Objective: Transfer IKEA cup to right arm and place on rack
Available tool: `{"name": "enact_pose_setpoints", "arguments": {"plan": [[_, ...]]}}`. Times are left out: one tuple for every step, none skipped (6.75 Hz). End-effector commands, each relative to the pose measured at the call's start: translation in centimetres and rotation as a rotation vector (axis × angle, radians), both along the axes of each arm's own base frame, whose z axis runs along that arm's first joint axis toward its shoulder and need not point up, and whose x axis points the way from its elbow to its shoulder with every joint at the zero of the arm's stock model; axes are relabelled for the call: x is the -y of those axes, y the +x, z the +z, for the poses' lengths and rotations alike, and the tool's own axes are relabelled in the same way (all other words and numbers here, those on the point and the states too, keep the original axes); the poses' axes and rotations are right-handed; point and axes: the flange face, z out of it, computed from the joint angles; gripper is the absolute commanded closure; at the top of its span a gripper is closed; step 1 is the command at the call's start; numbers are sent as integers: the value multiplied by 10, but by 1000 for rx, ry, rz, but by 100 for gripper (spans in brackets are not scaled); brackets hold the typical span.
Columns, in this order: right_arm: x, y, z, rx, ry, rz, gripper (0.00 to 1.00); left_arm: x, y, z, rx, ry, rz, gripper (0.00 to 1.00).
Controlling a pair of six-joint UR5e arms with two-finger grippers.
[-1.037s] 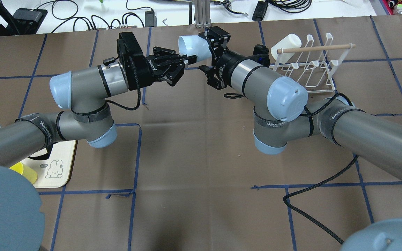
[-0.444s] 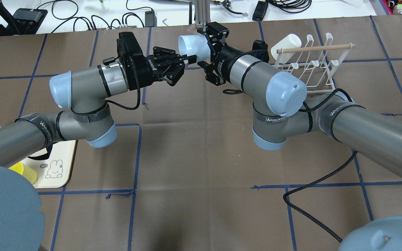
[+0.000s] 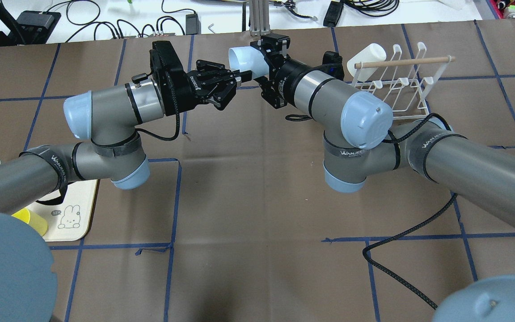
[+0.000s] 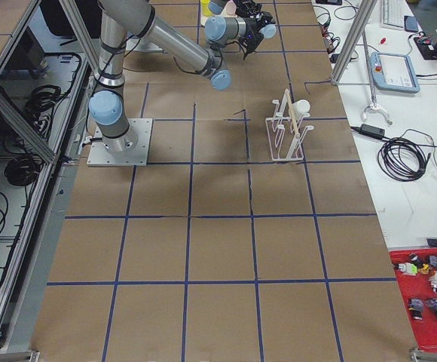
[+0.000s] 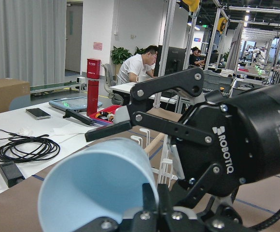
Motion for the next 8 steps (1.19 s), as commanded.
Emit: {"name": "enact_pose_setpoints", "arguments": {"plan": [[-1, 1, 0, 1, -2, 6, 61, 3, 0, 3, -3, 4, 7, 74], [-1, 1, 0, 1, -2, 6, 62, 4, 2, 3, 8, 0, 29, 56], [-1, 1, 0, 1, -3, 6, 62, 4, 1, 2, 9, 2, 31, 28], [0, 1, 1, 1, -3, 6, 62, 4, 2, 2, 9, 0, 32, 16], [1, -1, 2, 0, -5, 4, 63, 4, 2, 4, 5, 5, 33, 2], [4, -6, 3, -28, -28, 6, 62, 3, 2, 9, 3, 0, 37, 2], [9, -16, 3, -47, -41, -1, 62, 2, 12, 9, -14, 28, 47, 1], [15, -30, 5, -23, -41, 25, 62, 7, 36, 12, -18, 26, 91, 1]]}}
